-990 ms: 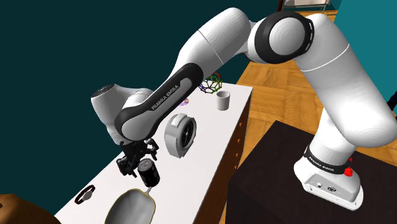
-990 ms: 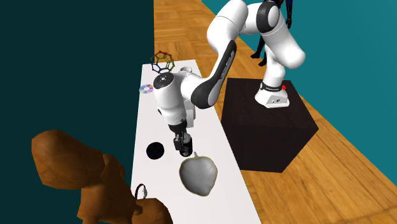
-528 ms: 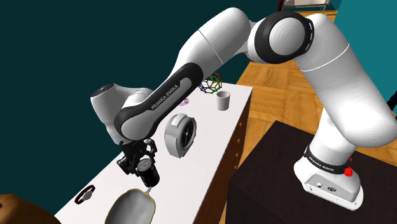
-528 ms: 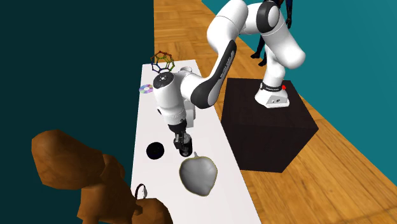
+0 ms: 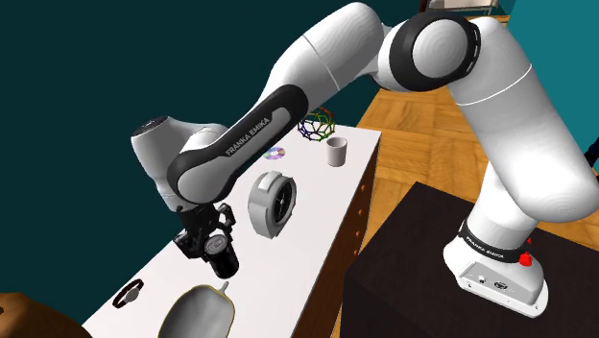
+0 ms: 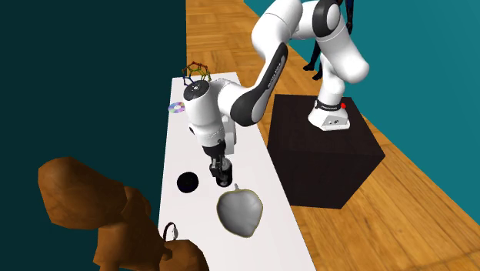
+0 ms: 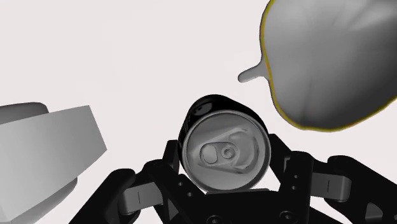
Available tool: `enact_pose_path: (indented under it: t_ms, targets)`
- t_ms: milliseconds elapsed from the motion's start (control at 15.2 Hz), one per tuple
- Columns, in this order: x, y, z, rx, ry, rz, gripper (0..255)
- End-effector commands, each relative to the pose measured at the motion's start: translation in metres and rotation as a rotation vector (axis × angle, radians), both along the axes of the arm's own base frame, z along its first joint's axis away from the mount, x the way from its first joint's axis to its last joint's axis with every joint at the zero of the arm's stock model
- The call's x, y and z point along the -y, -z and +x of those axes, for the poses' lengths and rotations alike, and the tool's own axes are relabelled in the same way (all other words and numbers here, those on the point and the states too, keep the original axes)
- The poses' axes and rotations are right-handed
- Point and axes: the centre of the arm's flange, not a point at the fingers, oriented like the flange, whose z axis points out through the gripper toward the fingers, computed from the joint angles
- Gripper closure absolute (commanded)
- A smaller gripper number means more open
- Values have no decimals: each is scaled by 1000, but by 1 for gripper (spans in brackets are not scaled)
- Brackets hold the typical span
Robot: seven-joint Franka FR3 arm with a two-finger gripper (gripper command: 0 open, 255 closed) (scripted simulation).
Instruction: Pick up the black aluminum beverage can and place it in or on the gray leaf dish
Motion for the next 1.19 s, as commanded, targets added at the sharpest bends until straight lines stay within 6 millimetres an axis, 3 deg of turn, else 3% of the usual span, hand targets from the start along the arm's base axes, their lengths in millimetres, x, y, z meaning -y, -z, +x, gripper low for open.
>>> enact_pose_path:
  t_ms: [0,1122]
  targets:
    - [0,-10,0,0,0,0,255]
    - [0,-98,0,0,0,0,255]
